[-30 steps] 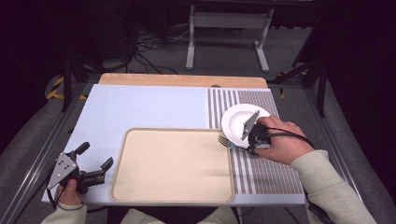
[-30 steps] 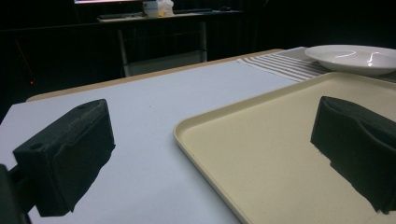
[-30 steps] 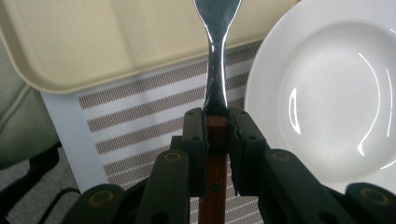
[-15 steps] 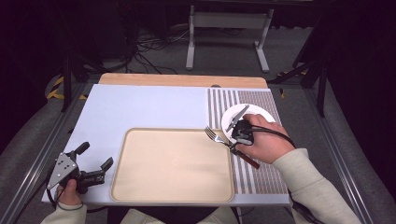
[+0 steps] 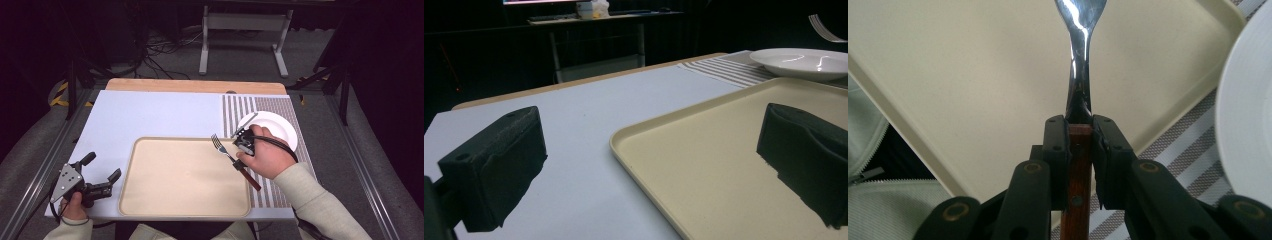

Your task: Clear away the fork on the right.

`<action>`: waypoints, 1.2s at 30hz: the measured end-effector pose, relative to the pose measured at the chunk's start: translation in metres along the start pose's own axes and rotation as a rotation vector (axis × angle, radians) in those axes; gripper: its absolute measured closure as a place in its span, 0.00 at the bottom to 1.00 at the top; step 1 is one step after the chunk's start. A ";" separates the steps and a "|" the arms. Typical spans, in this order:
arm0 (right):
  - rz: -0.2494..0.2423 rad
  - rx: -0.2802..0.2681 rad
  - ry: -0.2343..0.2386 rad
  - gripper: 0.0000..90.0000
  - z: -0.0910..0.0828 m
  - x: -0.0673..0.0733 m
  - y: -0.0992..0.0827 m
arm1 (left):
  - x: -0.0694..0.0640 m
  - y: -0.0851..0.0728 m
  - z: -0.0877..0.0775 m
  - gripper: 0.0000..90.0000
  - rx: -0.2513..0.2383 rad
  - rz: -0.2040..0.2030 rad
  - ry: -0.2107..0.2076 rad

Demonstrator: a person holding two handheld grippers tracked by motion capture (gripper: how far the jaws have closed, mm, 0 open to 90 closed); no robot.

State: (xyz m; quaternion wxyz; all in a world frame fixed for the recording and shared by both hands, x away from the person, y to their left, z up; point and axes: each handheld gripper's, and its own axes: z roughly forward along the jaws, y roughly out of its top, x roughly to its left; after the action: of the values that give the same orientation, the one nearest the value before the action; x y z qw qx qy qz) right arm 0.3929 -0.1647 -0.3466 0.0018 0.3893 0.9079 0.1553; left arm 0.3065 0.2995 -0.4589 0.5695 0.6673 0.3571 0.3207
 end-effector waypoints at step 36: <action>0.224 0.083 0.005 0.87 0.048 0.014 0.022 | 0.001 0.000 0.000 0.00 0.000 -0.003 0.000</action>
State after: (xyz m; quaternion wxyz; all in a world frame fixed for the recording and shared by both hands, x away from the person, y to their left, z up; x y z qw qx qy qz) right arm 0.4048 -0.1270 -0.3844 -0.0338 0.4876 0.8644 0.1178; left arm 0.3069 0.3001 -0.4592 0.5698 0.6668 0.3583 0.3200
